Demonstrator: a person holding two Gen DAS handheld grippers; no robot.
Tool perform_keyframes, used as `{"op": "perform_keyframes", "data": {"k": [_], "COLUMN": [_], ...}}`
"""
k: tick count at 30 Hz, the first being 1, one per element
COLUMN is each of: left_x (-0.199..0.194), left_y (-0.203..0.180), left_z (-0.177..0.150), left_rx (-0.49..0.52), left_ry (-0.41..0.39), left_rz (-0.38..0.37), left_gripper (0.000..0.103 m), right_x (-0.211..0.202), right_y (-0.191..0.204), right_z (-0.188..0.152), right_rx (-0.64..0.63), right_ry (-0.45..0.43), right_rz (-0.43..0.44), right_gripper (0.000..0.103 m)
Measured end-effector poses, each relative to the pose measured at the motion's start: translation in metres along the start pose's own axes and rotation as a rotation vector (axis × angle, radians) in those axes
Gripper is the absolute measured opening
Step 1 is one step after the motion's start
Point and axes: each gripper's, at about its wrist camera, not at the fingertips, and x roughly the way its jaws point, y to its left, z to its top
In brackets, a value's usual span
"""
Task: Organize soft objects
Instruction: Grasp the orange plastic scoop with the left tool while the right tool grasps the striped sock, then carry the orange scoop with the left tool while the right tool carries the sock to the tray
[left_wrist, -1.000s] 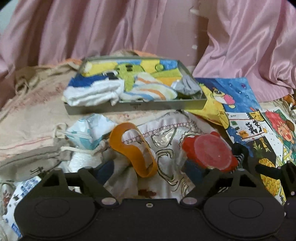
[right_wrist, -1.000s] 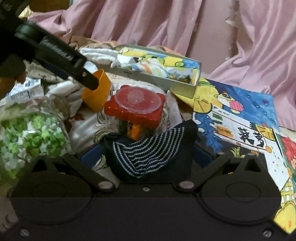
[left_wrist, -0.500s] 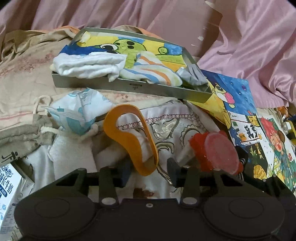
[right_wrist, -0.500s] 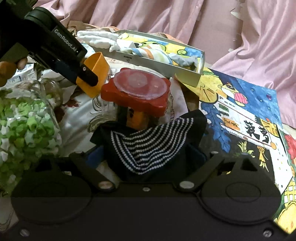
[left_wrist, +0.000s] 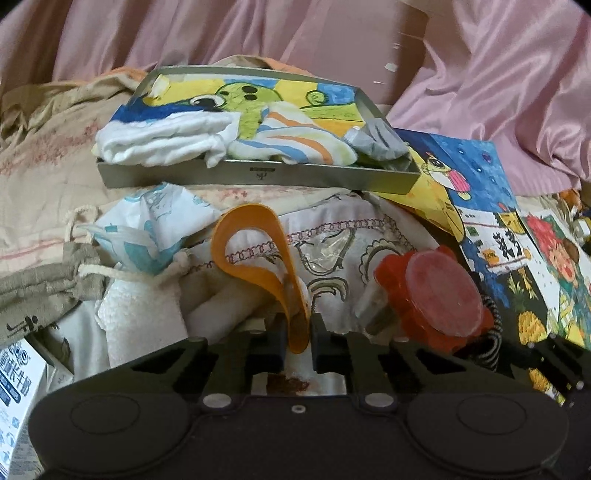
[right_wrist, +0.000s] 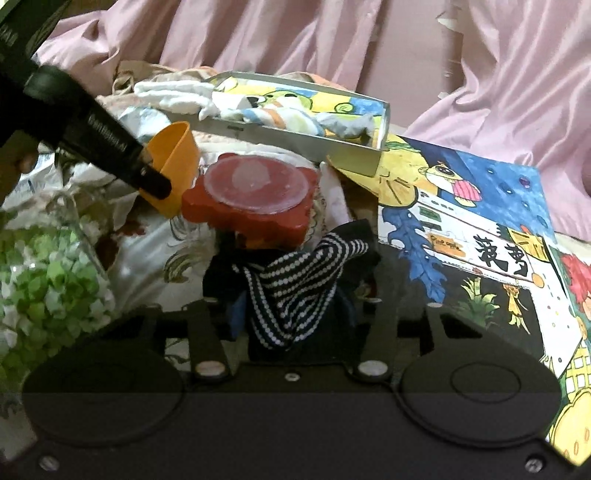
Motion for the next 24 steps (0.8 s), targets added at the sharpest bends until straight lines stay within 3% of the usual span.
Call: {"op": "perform_keyframes", "data": {"k": [8,12,24], "left_x": [-0.01,-0.022,-0.053], "left_y": [-0.019,-0.023,-0.009], "left_z": [-0.006,-0.006,0.018], "left_rx": [0.1,0.123,0.1], "left_ry": [-0.032,-0.096,-0.27], "left_rz": [0.006,-0.01,-0.035], "left_gripper": [0.008,0.007,0.007], "right_x": [-0.01,-0.019,-0.059], "right_y": [-0.007,-0.012,-0.028], "right_z": [0.008,0.011,0.032], "right_rx": [0.01,0.033,0.027], "right_ry": [-0.026,-0.047,-0.252], "right_rz": [-0.028,-0.04,-0.067], "right_gripper": [0.014,0.005,0.003]}}
